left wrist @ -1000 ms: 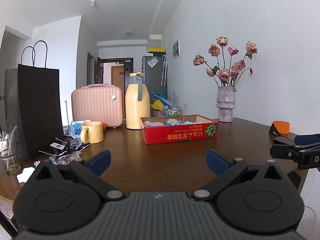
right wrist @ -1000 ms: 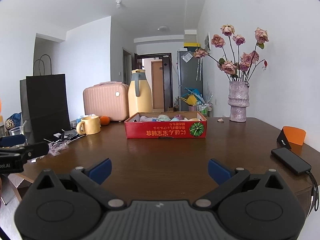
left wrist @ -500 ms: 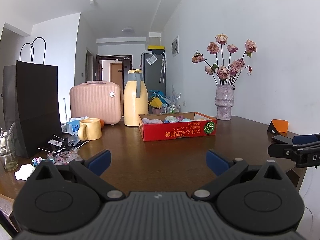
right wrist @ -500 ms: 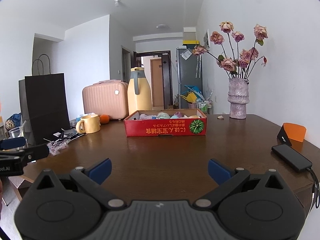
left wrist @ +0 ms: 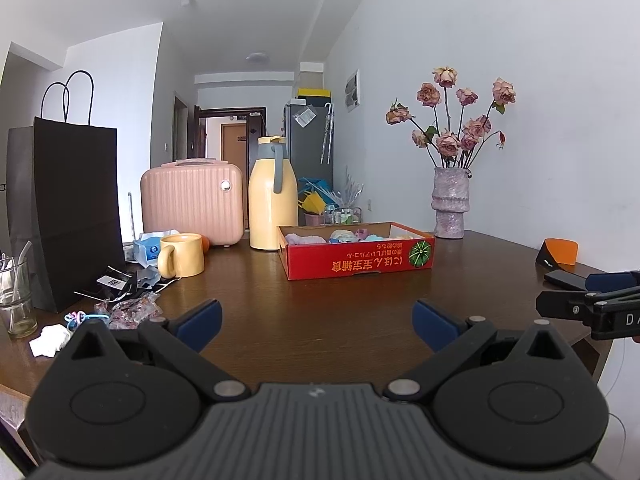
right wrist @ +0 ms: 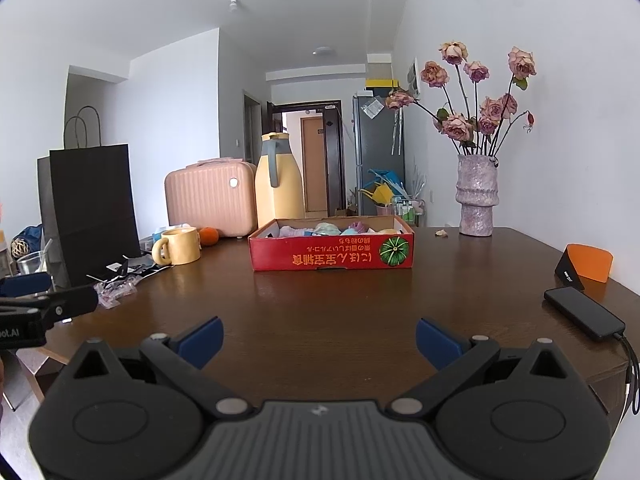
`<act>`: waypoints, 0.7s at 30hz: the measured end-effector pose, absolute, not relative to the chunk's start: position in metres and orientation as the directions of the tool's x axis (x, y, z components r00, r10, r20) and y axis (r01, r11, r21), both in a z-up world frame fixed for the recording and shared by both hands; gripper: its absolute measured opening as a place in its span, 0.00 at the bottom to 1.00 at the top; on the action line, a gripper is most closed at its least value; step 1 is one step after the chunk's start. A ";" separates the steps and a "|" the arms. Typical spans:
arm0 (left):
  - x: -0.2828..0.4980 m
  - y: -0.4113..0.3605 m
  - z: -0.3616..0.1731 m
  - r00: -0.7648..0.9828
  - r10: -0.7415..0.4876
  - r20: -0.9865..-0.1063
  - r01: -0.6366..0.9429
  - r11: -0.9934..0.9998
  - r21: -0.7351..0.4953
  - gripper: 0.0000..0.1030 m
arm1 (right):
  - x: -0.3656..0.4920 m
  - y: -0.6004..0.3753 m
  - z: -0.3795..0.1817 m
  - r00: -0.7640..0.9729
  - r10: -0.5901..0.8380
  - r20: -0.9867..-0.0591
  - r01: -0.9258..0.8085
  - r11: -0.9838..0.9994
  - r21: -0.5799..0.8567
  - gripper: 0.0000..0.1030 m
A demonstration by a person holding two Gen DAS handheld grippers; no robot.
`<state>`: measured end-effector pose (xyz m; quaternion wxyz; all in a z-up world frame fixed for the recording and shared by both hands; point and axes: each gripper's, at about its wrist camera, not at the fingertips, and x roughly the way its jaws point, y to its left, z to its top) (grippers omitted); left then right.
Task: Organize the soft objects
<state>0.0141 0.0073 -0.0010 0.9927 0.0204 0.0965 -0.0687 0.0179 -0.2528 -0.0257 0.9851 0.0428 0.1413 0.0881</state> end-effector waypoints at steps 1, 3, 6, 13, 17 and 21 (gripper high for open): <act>0.014 0.007 -0.001 0.972 -0.132 -0.194 0.140 0.990 0.028 1.00 | 0.018 -0.253 -0.026 0.945 0.184 -0.271 -0.160 0.981 0.110 1.00; 0.014 0.007 -0.001 0.972 -0.131 -0.194 0.139 0.990 0.028 1.00 | 0.018 -0.253 -0.025 0.945 0.183 -0.271 -0.159 0.981 0.110 1.00; 0.014 0.008 -0.001 0.973 -0.136 -0.189 0.142 0.990 0.023 1.00 | 0.019 -0.254 -0.025 0.944 0.184 -0.273 -0.159 0.981 0.114 1.00; 0.012 0.010 -0.004 0.974 -0.139 -0.177 0.145 0.989 0.018 1.00 | 0.018 -0.253 -0.025 0.943 0.185 -0.276 -0.159 0.981 0.115 1.00; 0.010 0.009 -0.004 0.977 -0.132 -0.167 0.138 0.990 0.022 1.00 | 0.019 -0.253 -0.026 0.943 0.185 -0.276 -0.159 0.981 0.115 1.00; 0.009 0.008 -0.004 0.977 -0.136 -0.165 0.142 0.990 0.022 1.00 | 0.019 -0.253 -0.027 0.942 0.188 -0.278 -0.160 0.980 0.119 1.00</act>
